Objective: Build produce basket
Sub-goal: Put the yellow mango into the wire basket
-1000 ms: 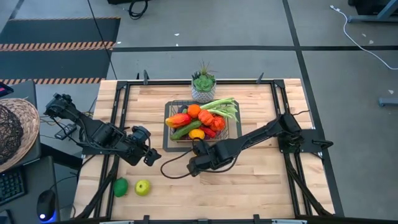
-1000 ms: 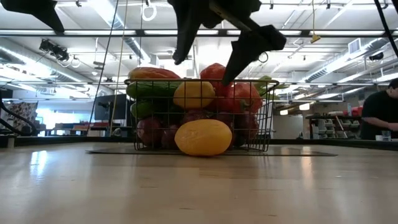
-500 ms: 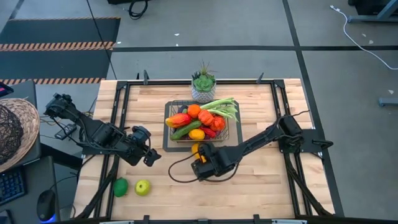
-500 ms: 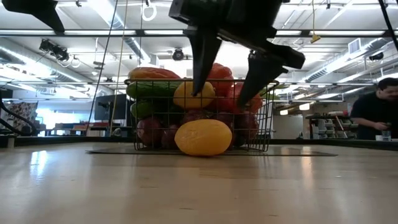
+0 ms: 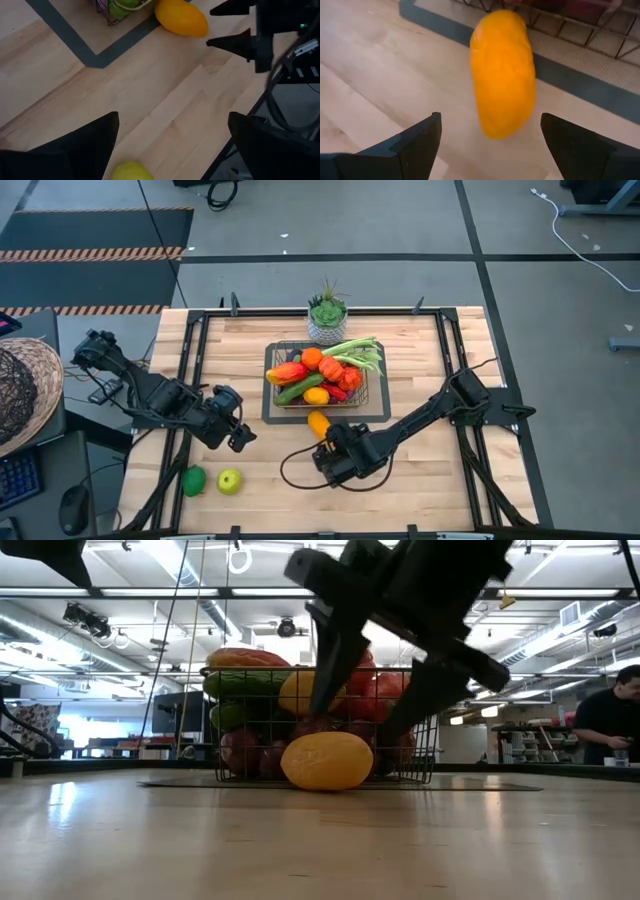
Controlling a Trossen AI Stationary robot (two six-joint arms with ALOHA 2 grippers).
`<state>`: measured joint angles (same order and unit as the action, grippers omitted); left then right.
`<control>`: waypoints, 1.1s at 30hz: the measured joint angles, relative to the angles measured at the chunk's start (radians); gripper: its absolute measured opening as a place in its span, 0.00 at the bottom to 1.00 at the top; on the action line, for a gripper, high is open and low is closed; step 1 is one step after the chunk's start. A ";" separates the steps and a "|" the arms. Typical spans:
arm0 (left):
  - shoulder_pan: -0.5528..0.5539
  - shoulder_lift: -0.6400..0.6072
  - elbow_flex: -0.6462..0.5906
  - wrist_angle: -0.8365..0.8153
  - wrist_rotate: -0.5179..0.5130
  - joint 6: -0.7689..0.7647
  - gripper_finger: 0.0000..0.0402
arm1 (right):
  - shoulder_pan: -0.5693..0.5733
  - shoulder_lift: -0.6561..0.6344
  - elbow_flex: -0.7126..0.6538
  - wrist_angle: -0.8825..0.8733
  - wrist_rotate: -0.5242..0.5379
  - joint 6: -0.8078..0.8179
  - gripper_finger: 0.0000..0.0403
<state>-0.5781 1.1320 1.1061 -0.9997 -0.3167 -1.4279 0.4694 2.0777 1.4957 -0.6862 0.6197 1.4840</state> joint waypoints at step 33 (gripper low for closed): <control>-0.050 0.000 0.000 0.001 0.023 -0.081 0.95 | -0.063 0.000 -0.150 0.316 -0.017 -0.110 0.50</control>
<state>-0.6281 1.1320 1.1061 -0.9985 -0.2939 -1.5085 0.4064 2.0777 1.3457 -0.3701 0.6024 1.3741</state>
